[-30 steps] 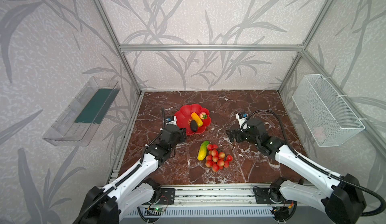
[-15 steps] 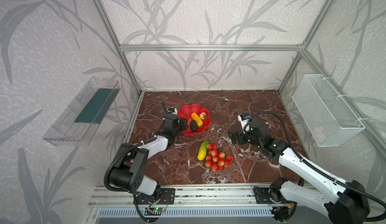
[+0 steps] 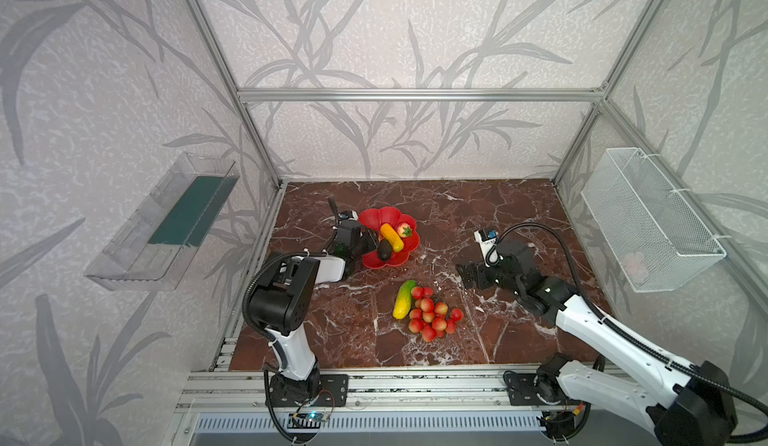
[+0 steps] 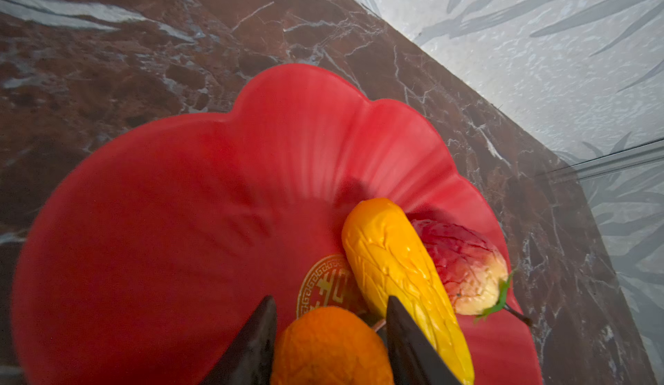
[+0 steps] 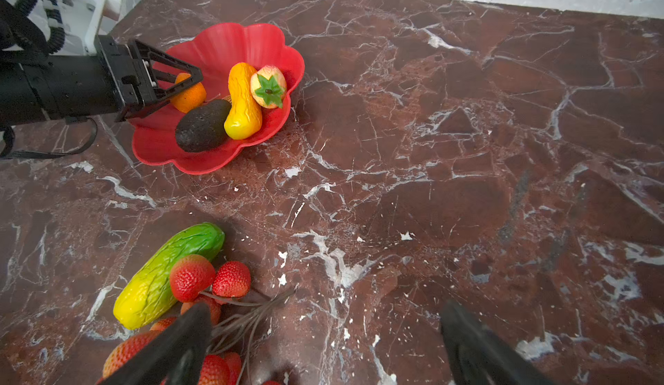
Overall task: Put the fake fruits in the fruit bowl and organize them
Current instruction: 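Grasp the orange with the left gripper and drop it in the bowl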
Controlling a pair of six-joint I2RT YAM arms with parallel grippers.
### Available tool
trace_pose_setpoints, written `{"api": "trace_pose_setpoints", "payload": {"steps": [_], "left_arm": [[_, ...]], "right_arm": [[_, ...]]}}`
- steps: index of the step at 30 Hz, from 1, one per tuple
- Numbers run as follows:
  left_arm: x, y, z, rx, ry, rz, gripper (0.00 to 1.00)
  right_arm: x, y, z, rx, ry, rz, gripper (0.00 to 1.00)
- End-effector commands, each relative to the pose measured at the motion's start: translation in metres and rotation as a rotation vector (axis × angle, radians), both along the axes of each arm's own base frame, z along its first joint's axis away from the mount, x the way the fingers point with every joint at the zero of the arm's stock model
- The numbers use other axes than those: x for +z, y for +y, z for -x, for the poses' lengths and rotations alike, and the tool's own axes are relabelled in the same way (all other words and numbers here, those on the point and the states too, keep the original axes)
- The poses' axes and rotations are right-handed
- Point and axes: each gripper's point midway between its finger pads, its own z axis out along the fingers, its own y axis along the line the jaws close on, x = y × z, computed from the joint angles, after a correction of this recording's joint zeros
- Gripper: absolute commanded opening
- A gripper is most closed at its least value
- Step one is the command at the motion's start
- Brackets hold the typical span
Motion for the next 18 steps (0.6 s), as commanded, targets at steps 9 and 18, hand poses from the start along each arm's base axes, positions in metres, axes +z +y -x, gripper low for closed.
{"api": "trace_pose_setpoints", "payload": {"steps": [9,18], "left_arm": [[0.051,0.011,-0.002,0.022,-0.051,-0.048,0.72],[0.125,0.006,0.043,-0.036,-0.152,-0.055,0.75]], "right_arm": [[0.010,-0.003,-0.004,-0.007,-0.030,0.013,1.00],[0.006,0.000,-0.005,-0.004,-0.024,0.002,0.99]]}}
